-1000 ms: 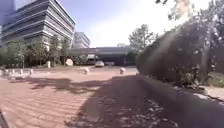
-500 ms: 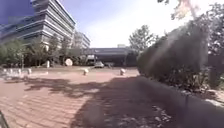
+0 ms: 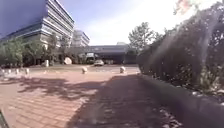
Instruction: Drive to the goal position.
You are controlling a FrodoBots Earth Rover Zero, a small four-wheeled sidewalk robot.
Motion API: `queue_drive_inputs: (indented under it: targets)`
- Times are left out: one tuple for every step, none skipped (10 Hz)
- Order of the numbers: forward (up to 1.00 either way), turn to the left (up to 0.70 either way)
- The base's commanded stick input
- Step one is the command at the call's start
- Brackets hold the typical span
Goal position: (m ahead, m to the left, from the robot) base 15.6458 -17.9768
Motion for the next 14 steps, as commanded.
queue_drive_inputs:
  targets:
    - [0.45,0.0]
    - [0.45,0.0]
    - [0.45,0.0]
    - [0.45,0.0]
    - [0.45,0.0]
    - [0.45,0.0]
    - [0.45,0.0]
    - [0.45,0.0]
    - [0.45,0.0]
    - [0.45,0.0]
    - [0.45,0.0]
    - [0.45,0.0]
    - [0.45,0.0]
    - [0.45,0.0]
